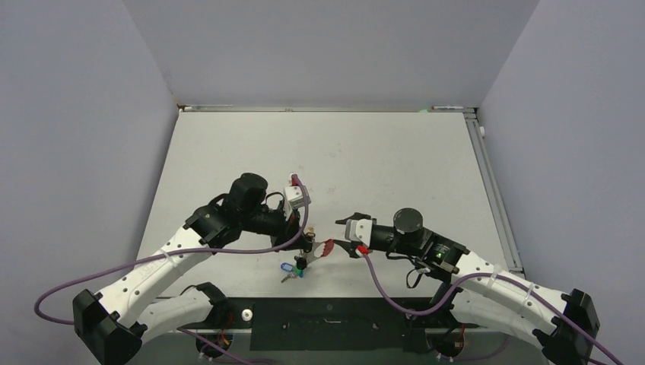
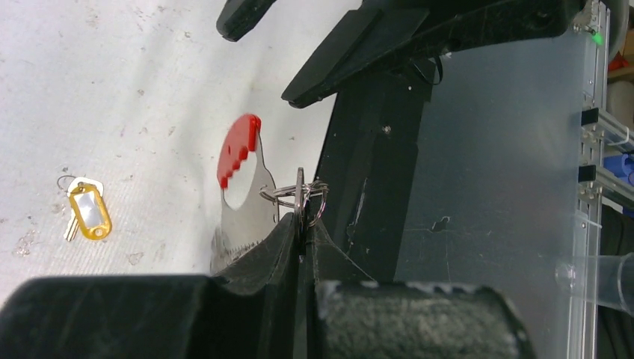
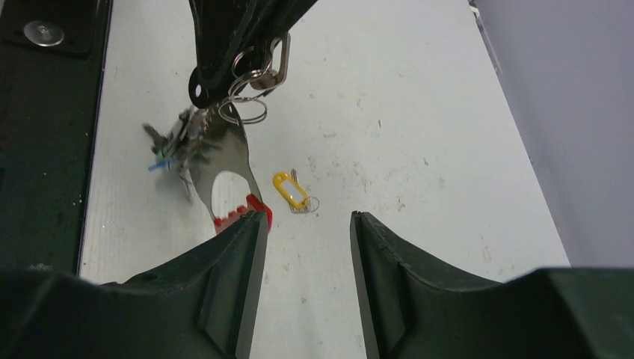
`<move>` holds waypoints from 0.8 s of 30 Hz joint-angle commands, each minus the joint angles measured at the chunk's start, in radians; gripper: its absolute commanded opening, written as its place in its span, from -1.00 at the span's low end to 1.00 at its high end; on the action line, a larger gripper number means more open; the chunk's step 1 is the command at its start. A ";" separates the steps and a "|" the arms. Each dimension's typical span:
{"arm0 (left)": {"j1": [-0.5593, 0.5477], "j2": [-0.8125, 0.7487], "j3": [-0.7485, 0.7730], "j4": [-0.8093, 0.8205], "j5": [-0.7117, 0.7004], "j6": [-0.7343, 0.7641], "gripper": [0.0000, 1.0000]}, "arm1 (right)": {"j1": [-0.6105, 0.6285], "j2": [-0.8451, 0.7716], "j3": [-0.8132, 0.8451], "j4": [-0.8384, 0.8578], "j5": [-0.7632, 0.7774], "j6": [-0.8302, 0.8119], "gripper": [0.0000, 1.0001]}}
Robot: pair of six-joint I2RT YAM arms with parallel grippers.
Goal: Remove the keys from the keyring
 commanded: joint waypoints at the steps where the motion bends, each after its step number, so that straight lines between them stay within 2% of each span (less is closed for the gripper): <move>1: 0.004 -0.009 0.075 -0.038 0.104 0.116 -1.00 | -0.008 0.001 0.054 0.067 -0.103 -0.001 -0.10; 9: 0.002 0.016 0.130 -0.174 0.138 0.336 -1.00 | -0.003 0.044 0.088 0.073 -0.185 -0.075 -0.12; 12: -0.007 0.017 0.153 -0.233 0.097 0.436 -1.00 | 0.007 0.053 0.101 0.075 -0.214 -0.057 -0.12; 24: -0.042 0.064 0.362 -0.508 -0.191 1.139 -1.00 | 0.012 0.061 0.136 0.051 -0.236 0.160 0.16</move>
